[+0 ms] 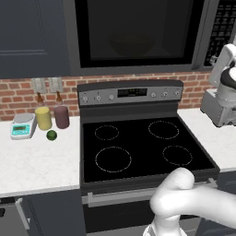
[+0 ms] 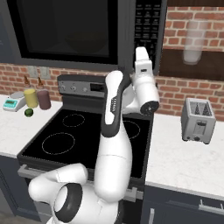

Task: Pick the lemon wedge from the sink and place it in the bowl. Then pick the bowl and place it in the microwave. Then close the microwave door and press the start button.

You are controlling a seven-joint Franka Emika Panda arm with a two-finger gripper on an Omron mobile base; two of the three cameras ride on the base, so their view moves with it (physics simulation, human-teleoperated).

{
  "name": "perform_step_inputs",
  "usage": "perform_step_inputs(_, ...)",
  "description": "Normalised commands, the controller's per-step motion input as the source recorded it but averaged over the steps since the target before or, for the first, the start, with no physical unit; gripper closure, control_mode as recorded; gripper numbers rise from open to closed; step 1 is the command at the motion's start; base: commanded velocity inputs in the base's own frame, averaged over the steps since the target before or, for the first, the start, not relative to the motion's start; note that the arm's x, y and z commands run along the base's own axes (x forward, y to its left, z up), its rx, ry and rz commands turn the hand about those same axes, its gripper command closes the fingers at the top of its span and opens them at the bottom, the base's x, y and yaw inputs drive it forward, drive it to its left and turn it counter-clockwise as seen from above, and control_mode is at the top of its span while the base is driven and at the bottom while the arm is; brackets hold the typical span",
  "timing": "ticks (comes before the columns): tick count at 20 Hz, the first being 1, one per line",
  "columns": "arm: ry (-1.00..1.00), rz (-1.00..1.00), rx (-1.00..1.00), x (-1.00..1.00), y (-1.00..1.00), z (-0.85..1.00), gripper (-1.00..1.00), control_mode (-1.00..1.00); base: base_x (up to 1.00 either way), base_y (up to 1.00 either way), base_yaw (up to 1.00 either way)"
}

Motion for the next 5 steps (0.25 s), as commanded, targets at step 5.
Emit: perform_step_inputs(5,-0.01,0.00,0.00,-0.88,-0.01,0.00,1.00,-1.00,0.00,0.00,0.00)
